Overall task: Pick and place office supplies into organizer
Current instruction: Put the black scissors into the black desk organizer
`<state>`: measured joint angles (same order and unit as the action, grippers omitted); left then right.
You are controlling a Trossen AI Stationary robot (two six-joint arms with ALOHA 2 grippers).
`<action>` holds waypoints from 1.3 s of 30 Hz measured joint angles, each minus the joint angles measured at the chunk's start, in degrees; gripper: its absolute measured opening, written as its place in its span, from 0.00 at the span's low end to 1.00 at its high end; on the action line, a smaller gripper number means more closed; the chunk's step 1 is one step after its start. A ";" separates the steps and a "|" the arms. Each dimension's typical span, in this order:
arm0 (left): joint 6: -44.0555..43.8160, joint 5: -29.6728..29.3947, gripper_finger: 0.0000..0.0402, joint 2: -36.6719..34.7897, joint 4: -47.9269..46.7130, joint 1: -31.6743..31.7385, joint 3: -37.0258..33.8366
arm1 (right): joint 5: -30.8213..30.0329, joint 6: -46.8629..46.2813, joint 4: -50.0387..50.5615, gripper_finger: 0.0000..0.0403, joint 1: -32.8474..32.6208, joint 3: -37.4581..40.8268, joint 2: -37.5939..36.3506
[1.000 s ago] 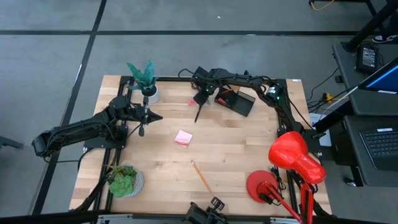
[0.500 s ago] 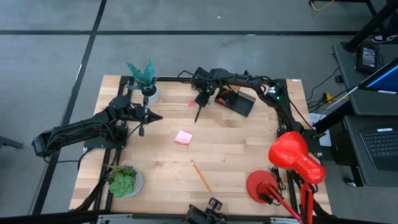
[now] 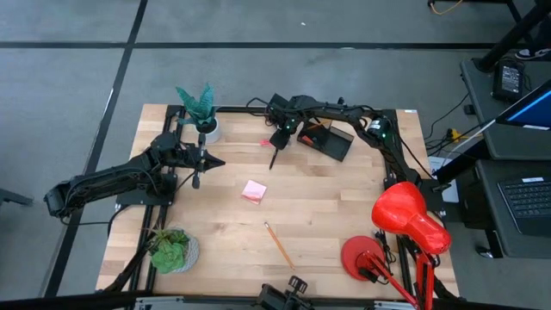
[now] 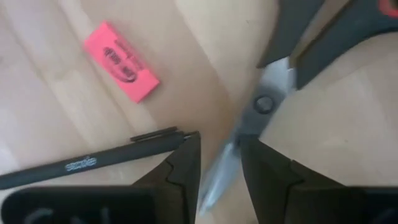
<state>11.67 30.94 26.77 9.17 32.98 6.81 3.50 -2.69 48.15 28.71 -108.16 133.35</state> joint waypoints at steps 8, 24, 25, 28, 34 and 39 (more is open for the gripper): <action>0.01 0.00 0.01 0.01 -0.04 0.01 0.00 | 0.19 1.47 -0.50 0.29 -0.09 -0.27 1.40; 0.01 0.00 0.01 0.16 -0.03 0.02 0.00 | 0.23 1.39 0.98 0.29 -0.09 -0.92 1.56; 0.01 0.00 0.01 0.16 -0.04 0.02 0.00 | 0.25 1.39 1.18 0.29 -0.09 -0.92 1.56; 0.01 -0.01 0.01 0.16 -0.04 0.02 0.00 | 0.34 1.34 1.54 0.29 -0.09 -0.92 1.56; 0.01 -0.01 0.01 0.16 -0.09 0.01 0.00 | 1.29 -0.19 2.78 0.29 -0.09 -0.90 1.56; 0.01 -0.02 0.01 0.16 -0.11 0.02 0.00 | 1.39 -1.37 3.68 0.29 -0.11 -0.87 1.58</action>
<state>11.68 30.92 26.94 9.06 32.99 6.81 4.89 -4.05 51.83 28.60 -109.03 134.93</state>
